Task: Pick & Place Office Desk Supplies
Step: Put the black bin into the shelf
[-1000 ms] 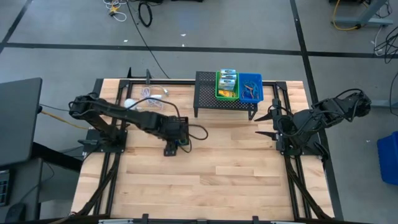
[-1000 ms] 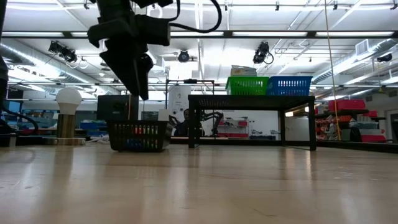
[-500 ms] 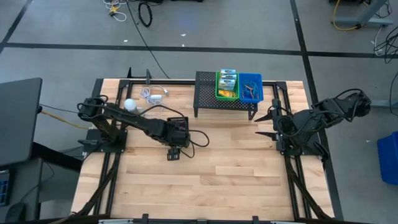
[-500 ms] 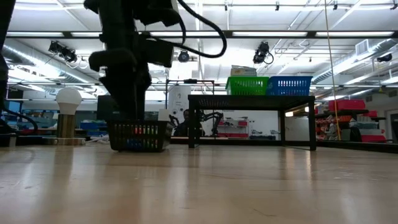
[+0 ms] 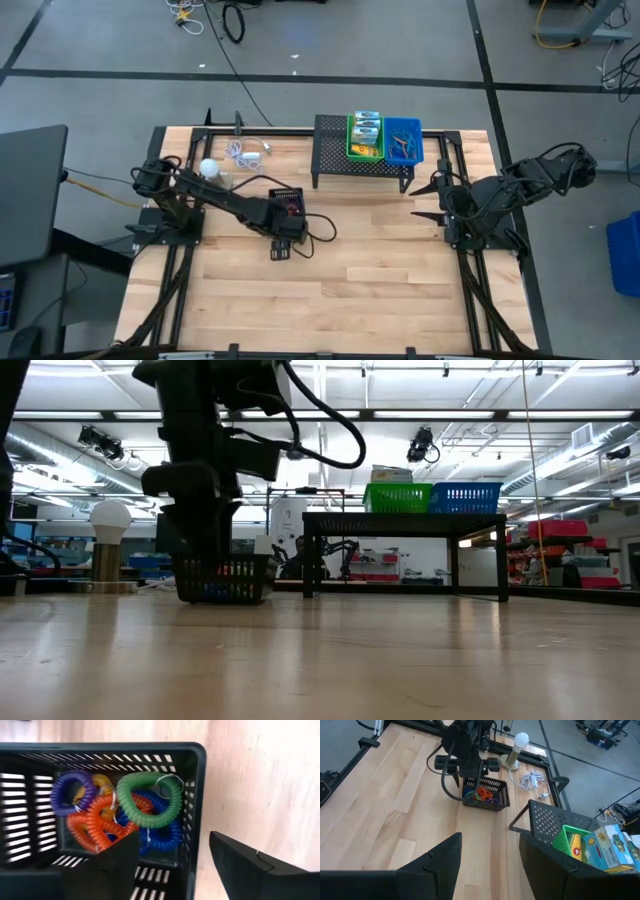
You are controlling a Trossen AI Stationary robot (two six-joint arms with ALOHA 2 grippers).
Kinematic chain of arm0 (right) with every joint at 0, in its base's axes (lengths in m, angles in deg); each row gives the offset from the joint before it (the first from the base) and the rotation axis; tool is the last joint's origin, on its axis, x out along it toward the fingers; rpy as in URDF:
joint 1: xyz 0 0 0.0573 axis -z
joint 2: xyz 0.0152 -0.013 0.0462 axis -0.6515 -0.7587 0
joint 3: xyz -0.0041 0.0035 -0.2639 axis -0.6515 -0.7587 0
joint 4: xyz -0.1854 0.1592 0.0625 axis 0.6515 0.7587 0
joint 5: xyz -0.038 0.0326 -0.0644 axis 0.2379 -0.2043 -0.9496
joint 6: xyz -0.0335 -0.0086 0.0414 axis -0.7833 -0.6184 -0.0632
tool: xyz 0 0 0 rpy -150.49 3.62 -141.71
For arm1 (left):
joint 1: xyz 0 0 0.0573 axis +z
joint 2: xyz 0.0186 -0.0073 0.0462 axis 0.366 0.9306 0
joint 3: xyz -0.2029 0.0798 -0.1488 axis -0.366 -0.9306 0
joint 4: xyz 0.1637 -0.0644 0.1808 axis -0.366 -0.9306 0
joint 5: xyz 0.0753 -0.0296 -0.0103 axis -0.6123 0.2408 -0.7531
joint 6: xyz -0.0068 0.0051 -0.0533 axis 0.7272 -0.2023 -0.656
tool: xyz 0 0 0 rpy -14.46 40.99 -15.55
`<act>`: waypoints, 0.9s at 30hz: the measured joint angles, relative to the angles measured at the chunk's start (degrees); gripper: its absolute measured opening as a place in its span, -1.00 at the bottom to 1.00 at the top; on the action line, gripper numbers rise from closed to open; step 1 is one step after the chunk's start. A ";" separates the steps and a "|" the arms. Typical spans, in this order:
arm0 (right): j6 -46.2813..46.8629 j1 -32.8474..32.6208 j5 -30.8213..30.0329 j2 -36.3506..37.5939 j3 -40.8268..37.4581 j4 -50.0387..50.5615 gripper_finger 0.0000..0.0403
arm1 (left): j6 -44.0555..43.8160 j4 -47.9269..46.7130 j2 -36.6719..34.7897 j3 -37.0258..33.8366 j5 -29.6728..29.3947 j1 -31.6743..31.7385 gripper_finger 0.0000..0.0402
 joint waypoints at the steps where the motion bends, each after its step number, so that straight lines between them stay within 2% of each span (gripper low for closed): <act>1: 0.00 0.00 0.00 0.00 0.00 0.00 0.03 | -0.03 0.01 0.00 0.00 -0.72 -0.13 0.19; 12: -0.23 0.00 -0.02 0.00 0.00 0.00 0.03 | 0.35 0.37 0.00 0.00 -2.61 -1.31 -0.43; 22: -0.26 0.00 -0.02 0.00 0.00 0.00 0.03 | 0.99 0.64 0.09 0.00 -2.58 -1.27 -0.62; 27: -0.40 0.00 -0.02 0.00 0.00 -0.02 0.03 | 1.92 0.64 0.11 0.00 -2.58 -1.27 -0.87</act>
